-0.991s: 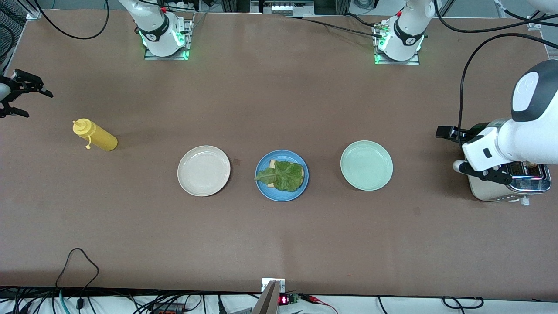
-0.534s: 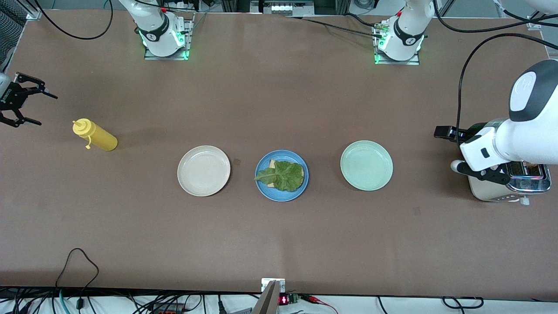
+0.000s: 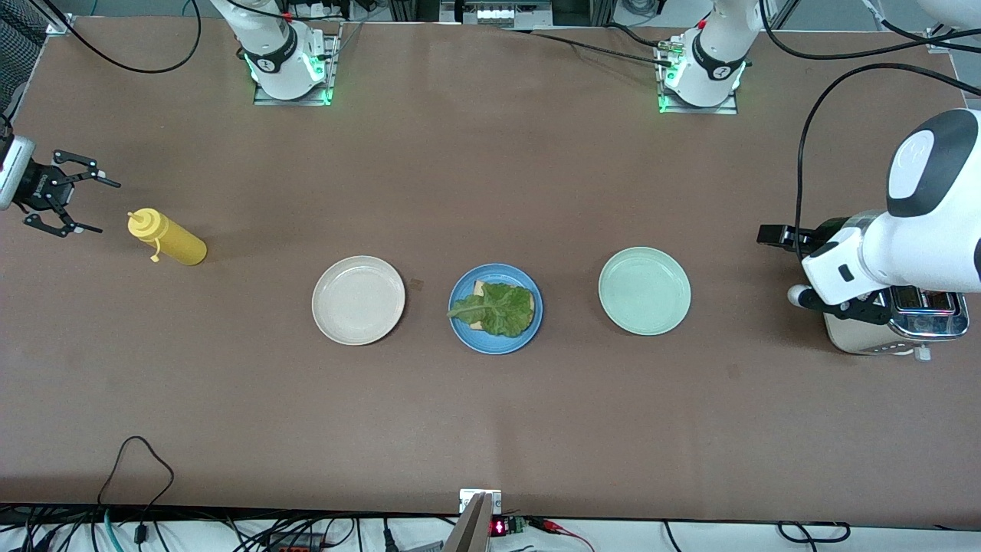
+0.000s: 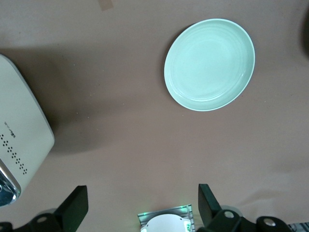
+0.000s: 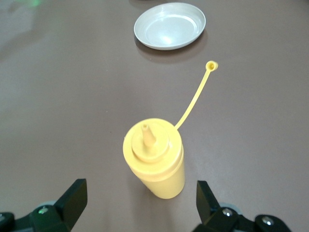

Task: Make sandwich in blue plate with both arms
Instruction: 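Lower the open right gripper around the yellow mustard bottle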

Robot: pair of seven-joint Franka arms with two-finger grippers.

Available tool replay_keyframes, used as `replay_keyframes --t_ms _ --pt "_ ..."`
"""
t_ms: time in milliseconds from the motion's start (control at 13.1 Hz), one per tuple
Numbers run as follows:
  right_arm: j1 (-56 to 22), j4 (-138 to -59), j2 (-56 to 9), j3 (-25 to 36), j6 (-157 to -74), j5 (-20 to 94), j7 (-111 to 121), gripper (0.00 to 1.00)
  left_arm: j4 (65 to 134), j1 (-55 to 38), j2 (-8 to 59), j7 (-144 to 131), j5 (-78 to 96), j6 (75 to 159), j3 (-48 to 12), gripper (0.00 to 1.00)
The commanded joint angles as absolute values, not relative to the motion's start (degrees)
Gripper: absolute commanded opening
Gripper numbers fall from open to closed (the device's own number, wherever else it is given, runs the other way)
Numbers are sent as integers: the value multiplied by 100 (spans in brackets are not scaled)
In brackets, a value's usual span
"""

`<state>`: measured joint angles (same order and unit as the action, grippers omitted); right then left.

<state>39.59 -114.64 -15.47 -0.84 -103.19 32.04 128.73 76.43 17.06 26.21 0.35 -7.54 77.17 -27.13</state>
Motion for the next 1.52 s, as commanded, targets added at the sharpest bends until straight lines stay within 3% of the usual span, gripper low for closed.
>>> replay_keyframes --t_ms 0,762,1448 --pt "4262 -11400 -1959 -167 -10283 3594 13691 100 7515 1687 2681 -394 -685 7664 -2725 100" --pt "4526 -11154 -3312 -229 -10301 4385 15072 100 7515 1635 2769 -747 -694 7690 -2716 100" --pt "4526 -11101 -3656 -308 -10274 4878 15302 100 7515 1582 2769 -817 -738 7690 -2716 100"
